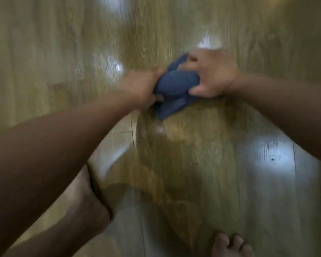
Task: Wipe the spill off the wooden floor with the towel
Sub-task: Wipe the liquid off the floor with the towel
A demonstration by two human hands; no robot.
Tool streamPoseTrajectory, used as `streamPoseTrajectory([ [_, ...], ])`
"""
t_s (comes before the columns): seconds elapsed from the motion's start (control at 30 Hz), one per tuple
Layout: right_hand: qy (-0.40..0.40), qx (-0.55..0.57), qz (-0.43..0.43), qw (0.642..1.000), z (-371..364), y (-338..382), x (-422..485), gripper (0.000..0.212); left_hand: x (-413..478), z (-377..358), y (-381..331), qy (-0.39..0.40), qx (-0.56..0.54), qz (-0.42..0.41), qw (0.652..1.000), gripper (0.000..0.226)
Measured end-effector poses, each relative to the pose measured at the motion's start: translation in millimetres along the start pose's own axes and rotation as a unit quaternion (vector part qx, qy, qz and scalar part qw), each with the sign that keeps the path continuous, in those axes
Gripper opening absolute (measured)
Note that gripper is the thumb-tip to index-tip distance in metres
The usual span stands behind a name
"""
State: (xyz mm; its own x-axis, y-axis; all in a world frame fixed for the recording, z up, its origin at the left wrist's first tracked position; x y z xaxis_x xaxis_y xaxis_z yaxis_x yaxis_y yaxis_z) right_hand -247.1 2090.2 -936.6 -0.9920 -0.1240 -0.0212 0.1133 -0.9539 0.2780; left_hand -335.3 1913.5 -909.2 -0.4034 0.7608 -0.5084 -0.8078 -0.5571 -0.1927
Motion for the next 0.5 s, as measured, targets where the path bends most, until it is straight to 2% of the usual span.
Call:
streamPoseTrajectory([
  [0.1,-0.009,0.045,-0.12,0.992,5,-3,-4,0.068,18,15,-11,-0.013,0.031,0.016,0.999,0.072],
  [0.17,-0.024,0.083,-0.152,0.985,-7,13,-29,0.06,-2,3,-25,0.026,0.045,0.006,0.999,0.075],
  [0.27,-0.03,0.158,-0.08,0.984,-24,49,-108,0.048,-56,-42,-69,0.097,0.0,-0.056,0.994,0.074],
  [0.33,-0.025,0.14,-0.034,0.989,-27,63,-156,0.044,-83,-60,-100,0.113,0.01,-0.087,0.99,0.063],
  [0.43,0.027,0.101,0.051,0.993,-16,28,-150,0.049,-62,-54,-107,0.09,0.06,-0.099,0.989,0.056],
  [0.5,-0.001,0.028,0.025,0.999,-8,-22,-120,0.053,-11,-26,-102,0.027,0.08,-0.071,0.994,0.055],
])
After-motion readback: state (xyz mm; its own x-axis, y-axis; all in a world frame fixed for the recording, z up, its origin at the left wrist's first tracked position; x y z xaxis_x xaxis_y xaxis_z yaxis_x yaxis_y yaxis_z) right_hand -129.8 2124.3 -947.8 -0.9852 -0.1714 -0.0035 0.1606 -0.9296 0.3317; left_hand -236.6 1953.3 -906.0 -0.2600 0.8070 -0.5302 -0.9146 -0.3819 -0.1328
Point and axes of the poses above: each hand's wrist, its own x-axis towards the middle knuckle, its own z-axis out of the back of the hand, y = z × x, the point moved 2 cm from there along x, towards the middle knuckle, and after that the axes turned 4 degrees about -z, right-handed, at the moved point
